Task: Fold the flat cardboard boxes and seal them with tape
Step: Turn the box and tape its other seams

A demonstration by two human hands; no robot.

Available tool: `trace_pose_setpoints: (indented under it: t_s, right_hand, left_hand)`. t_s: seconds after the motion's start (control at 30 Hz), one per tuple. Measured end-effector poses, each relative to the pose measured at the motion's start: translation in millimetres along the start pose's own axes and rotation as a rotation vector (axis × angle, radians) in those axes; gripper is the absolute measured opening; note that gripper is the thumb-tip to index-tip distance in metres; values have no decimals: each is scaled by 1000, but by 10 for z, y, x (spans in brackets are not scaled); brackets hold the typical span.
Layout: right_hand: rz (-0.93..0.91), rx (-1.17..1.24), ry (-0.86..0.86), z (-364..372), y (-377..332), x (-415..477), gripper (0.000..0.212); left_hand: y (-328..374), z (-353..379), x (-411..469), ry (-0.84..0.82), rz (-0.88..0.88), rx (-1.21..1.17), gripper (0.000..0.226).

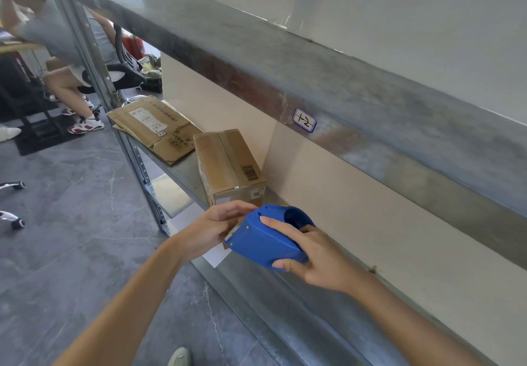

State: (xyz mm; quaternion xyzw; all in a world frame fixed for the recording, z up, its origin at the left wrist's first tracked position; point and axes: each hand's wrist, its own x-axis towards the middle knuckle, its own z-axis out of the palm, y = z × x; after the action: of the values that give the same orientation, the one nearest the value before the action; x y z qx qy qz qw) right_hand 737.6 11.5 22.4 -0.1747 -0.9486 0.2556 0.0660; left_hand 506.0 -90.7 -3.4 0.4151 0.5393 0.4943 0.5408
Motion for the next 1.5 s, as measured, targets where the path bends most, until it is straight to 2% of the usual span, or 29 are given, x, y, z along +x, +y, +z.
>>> trace_pose_setpoints:
  t_s: [0.1,0.37,0.57,0.8,0.93,1.07,1.23,1.37,1.5]
  right_hand:
    - [-13,10,-1,19,22,-36,74]
    - [-120,29,103,16,72,-124,74]
    - [-235,-40,147,-47,71,-118,66]
    - [-393,-192,144,23,146,-81,57]
    - [-413,-192,154,24,136,-73,58]
    - [-351,-89,151,56,129,-140,67]
    - [-377,-16,185,98,149,-189,61]
    - [-383,21,211,112,176,-222,68]
    - [-420,14,246,127,203,-219,69]
  left_hand:
    - [11,-3,-17,9,47,74,58]
    - [233,87,-85,76,217,281,27]
    - [267,32,-169,130,509,842,21]
    - [278,20,-96,-6,626,1113,31]
    - [258,17,-52,-37,696,1117,34]
    - [232,-20,-22,-49,715,1092,36]
    - [160,-13,-32,-57,758,1034,19]
    - [124,12,-104,-66,692,851,4]
    - [116,60,-153,-28,599,714,11]
